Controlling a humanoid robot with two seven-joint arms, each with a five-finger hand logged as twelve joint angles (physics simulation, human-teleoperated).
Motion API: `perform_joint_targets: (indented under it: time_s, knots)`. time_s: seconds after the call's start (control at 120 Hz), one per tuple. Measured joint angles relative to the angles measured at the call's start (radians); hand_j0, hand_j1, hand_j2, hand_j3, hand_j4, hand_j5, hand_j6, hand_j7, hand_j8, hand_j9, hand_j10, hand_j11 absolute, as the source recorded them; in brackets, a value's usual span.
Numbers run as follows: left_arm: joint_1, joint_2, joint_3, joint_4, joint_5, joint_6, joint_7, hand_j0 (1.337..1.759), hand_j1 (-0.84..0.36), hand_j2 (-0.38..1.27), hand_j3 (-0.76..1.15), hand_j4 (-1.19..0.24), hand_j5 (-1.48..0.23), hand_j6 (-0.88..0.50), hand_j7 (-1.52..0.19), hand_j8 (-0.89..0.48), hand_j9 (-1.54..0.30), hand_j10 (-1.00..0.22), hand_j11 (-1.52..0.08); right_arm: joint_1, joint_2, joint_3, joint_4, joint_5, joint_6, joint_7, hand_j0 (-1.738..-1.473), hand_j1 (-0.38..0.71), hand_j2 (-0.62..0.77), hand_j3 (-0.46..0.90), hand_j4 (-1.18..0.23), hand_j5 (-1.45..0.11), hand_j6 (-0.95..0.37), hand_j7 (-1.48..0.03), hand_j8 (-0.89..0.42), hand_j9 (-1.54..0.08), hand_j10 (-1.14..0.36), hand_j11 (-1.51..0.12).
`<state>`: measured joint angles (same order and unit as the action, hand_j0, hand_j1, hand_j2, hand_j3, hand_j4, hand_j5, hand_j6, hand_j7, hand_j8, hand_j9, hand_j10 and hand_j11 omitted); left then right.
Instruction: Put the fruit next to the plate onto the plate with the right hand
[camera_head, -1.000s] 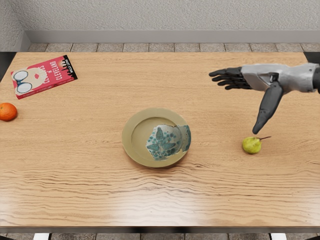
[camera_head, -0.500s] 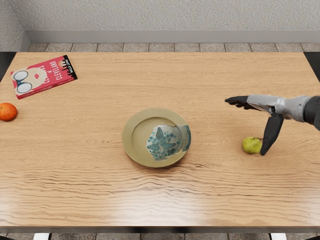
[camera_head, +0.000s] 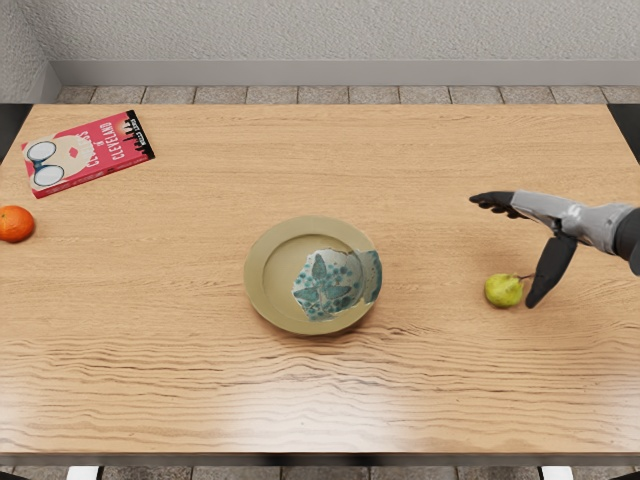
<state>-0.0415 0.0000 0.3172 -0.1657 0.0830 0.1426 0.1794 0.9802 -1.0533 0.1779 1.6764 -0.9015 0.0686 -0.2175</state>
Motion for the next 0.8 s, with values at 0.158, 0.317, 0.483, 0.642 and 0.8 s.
perform_joint_targets:
  time_s: [0.158,0.317,0.483,0.642,0.8]
  knots:
    - [0.0,0.0,0.0,0.0,0.0,0.0,0.0,1.658,0.35,0.0,0.0,0.0,0.0,0.0,0.0,0.0,0.0,0.0,0.0,-0.044,0.002,-0.003,0.008,-0.045,-0.044,0.001,-1.658,-0.24,-0.01,0.0,-0.1,-0.12,-0.1,-0.12,-0.1,-0.12,-0.1,-0.12]
    - [0.0,0.0,0.0,0.0,0.0,0.0,0.0,1.658,0.35,0.0,0.0,0.0,0.0,0.0,0.0,0.0,0.0,0.0,0.0,-0.064,-0.003,-0.003,0.039,-0.077,-0.083,0.0,-1.658,-0.16,-0.03,0.0,-0.17,-0.21,-0.17,-0.21,-0.17,-0.21,-0.17,-0.21]
    - [0.0,0.0,0.0,0.0,0.0,0.0,0.0,1.658,0.35,0.0,0.0,0.0,0.0,0.0,0.0,0.0,0.0,0.0,0.0,-0.09,-0.004,-0.003,0.053,-0.12,-0.109,0.0,-1.658,-0.07,-0.04,0.0,-0.25,-0.31,-0.25,-0.31,-0.25,-0.31,-0.25,-0.31]
    - [0.0,0.0,0.0,0.0,0.0,0.0,0.0,1.658,0.35,0.0,0.0,0.0,0.0,0.0,0.0,0.0,0.0,0.0,0.0,-0.123,-0.001,-0.003,0.059,-0.161,-0.13,0.001,-1.658,-0.02,-0.05,0.0,-0.29,-0.36,-0.29,-0.36,-0.29,-0.36,-0.29,-0.36]
    - [-0.001,0.0,0.0,0.0,0.0,0.0,0.0,1.658,0.35,0.0,0.0,0.0,0.0,0.0,0.0,0.0,0.0,0.0,0.0,-0.136,0.006,-0.003,0.061,-0.173,-0.151,0.001,-1.658,0.02,-0.06,0.0,-0.32,-0.41,-0.33,-0.41,-0.32,-0.41,-0.32,-0.41]
